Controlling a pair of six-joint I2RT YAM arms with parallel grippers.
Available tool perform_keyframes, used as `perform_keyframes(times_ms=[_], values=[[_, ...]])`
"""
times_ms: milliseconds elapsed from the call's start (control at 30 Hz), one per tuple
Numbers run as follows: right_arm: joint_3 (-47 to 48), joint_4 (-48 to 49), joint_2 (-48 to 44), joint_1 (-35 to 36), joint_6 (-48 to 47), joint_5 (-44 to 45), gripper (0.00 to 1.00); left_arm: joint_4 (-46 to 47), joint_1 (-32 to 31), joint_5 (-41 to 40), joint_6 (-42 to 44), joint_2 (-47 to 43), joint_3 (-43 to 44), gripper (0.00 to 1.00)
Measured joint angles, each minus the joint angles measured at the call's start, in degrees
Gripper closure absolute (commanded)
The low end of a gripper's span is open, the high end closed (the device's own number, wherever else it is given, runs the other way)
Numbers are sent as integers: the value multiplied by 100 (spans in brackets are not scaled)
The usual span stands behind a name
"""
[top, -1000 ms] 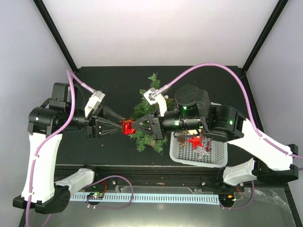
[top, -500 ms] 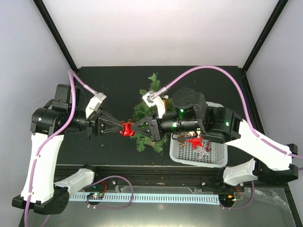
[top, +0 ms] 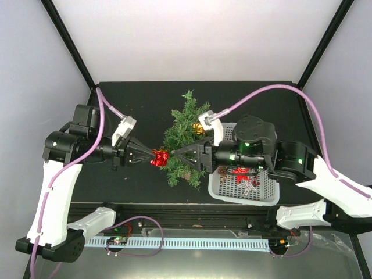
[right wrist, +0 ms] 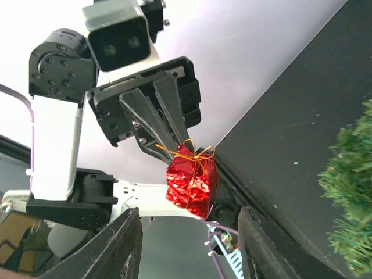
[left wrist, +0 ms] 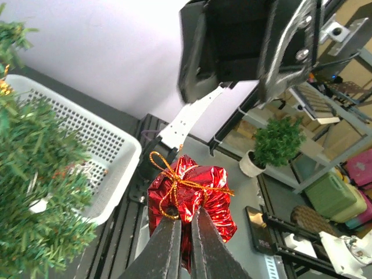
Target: Decorate the small christmas tree
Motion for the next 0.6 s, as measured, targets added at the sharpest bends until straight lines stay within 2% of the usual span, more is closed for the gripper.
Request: perform_keyframes(times_ms=[200,600], values=[[-398,-22,-656,0,131,715,51,345,0,-568,66,63,-372,98],[-1117,-313,-1611,0,522,1665,50,1998,-17,-2358,24,-262,-1172,98]])
